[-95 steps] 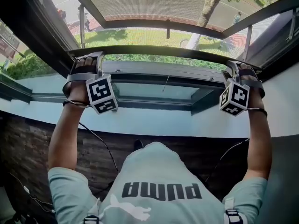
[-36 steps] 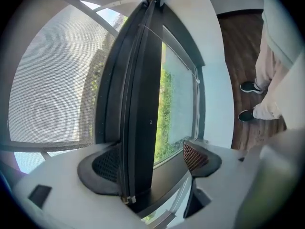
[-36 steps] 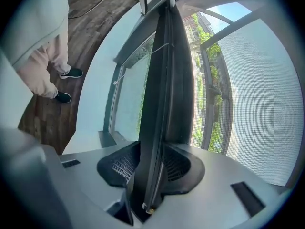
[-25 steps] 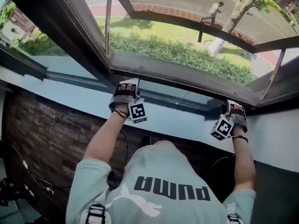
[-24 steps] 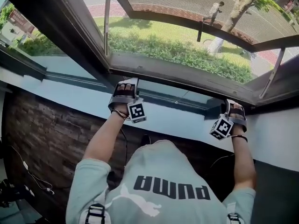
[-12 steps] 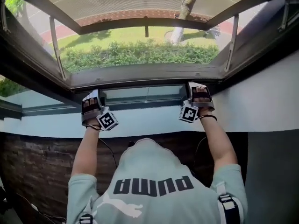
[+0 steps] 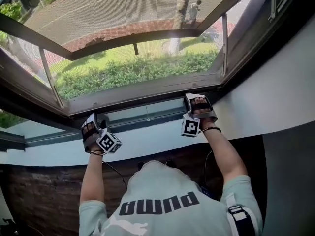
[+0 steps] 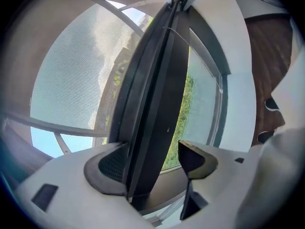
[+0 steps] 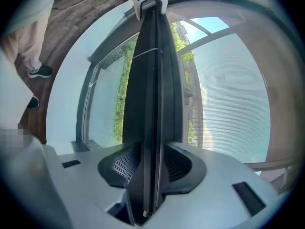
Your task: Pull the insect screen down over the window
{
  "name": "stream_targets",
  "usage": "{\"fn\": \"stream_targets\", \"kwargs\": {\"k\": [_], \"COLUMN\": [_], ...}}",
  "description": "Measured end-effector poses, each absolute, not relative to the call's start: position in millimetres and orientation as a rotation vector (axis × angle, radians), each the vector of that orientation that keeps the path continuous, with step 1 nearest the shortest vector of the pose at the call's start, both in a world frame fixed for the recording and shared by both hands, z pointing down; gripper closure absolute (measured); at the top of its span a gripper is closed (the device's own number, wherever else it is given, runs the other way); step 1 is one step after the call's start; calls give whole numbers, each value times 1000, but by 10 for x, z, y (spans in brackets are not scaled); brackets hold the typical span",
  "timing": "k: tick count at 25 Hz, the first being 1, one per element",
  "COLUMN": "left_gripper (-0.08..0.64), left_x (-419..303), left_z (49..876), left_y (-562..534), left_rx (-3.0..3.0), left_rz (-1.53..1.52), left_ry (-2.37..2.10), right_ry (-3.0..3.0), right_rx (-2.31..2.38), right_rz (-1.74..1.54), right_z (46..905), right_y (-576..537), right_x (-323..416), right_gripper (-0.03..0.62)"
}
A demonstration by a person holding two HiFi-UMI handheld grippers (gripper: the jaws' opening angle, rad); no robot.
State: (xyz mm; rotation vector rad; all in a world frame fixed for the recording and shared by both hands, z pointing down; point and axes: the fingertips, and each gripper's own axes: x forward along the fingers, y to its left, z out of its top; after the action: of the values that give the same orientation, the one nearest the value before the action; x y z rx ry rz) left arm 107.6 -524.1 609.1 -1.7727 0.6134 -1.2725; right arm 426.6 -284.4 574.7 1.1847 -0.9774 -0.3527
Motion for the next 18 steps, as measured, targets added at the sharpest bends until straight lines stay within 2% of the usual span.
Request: {"fn": "stream_targets", "kwargs": {"k": [3, 5, 8, 10, 12, 15, 18], "left_gripper": [216, 256, 453, 548, 548, 548, 548], "left_x": [1089, 1153, 1216, 1235, 1256, 1330, 1424], "left_z": [5808, 5582, 5309, 5207, 5106, 4942, 4776], "left_y": [-5099, -4960, -4638, -4385, -4100, -3723, -3448], "left_rx": [-1920, -2197, -2787, -3152, -3392, -3507, -3469], "left_rz": [-1184, -1066, -805, -630, -465, -316, -272], "left_ry": [689, 790, 946, 981, 957, 920, 894], "right_ry": [-1011, -1137, -1435, -1597, -1691, -1781, -1795], "right_rx": [1325, 1518, 1846, 2065, 2246, 2336, 2337], "right_rz": [-339, -249, 23, 212, 357, 438, 376], "right_z": [5495, 5298, 5104, 4986, 4884, 4764, 4645], "right_y": [-2784, -2793, -2714, -2598, -2443, -2254, -2109], "right_x": [4154, 4029, 3730, 3542, 3405, 3236, 3180], "right_gripper": [460, 460, 462, 502, 584, 586, 584]}}
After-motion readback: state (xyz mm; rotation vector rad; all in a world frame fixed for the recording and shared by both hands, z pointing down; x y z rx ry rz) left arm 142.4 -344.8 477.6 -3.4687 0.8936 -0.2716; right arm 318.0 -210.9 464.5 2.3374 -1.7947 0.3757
